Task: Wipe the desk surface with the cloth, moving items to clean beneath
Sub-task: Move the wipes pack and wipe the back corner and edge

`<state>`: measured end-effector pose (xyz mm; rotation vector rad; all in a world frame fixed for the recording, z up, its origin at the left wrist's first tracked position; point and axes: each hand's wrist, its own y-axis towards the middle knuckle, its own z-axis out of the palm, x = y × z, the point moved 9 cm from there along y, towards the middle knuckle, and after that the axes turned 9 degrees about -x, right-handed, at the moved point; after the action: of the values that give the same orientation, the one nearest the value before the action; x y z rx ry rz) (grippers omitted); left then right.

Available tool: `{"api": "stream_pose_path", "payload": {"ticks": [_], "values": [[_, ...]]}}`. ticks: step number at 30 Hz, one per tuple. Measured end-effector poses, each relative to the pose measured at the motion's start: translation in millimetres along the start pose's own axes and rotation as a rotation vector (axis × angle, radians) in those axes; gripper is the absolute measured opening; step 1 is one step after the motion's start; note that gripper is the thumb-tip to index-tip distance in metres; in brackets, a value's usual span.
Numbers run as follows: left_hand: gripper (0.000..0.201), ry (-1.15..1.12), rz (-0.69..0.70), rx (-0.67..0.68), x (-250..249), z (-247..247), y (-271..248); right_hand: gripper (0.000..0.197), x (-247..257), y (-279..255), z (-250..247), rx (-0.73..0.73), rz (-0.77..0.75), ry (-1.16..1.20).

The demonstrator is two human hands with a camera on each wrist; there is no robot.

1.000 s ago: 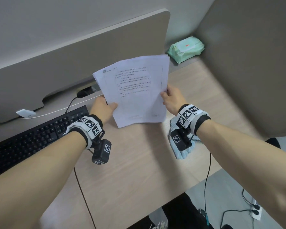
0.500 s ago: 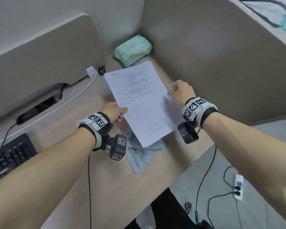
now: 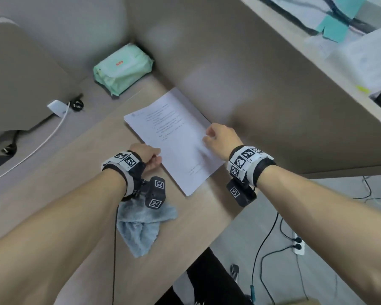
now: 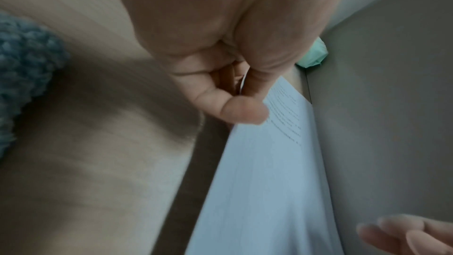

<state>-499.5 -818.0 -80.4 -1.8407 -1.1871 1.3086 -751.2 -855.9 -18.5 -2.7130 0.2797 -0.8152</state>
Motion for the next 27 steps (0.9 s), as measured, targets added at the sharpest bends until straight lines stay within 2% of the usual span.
{"api": "stream_pose_path", "payload": {"ticks": [1,3,9,13,16,21,24,27], "values": [[0.007,-0.027,-0.009,-0.012,1.4,-0.2,0.6,0.024,-0.2,0.4,1.4,0.009,-0.008,-0.002],[0.012,-0.05,-0.006,-0.02,2.7,-0.8,3.7,0.024,1.6,2.0,5.1,0.023,-0.021,0.004],[0.011,0.029,0.017,-0.016,5.2,-9.2,5.2,0.021,22.5,-3.0,16.7,0.042,-0.072,-0.012],[0.013,0.016,0.024,-0.026,15.0,-37.9,8.9,0.01,47.2,-18.5,41.9,0.106,-0.106,-0.052],[0.012,0.023,0.032,-0.042,28.4,-73.6,2.6,0.011,77.2,-42.5,74.4,0.214,-0.166,-0.087],[0.019,0.061,0.086,-0.129,60.4,-148.8,1.0,0.043,120.6,-99.3,133.8,0.377,-0.274,-0.26],[0.014,0.058,0.133,-0.195,78.2,-185.4,5.2,0.069,136.6,-134.1,163.1,0.451,-0.387,-0.461],[0.012,0.048,0.16,-0.235,92.6,-214.2,7.1,0.076,145.4,-160.2,189.8,0.448,-0.485,-0.674]]}}
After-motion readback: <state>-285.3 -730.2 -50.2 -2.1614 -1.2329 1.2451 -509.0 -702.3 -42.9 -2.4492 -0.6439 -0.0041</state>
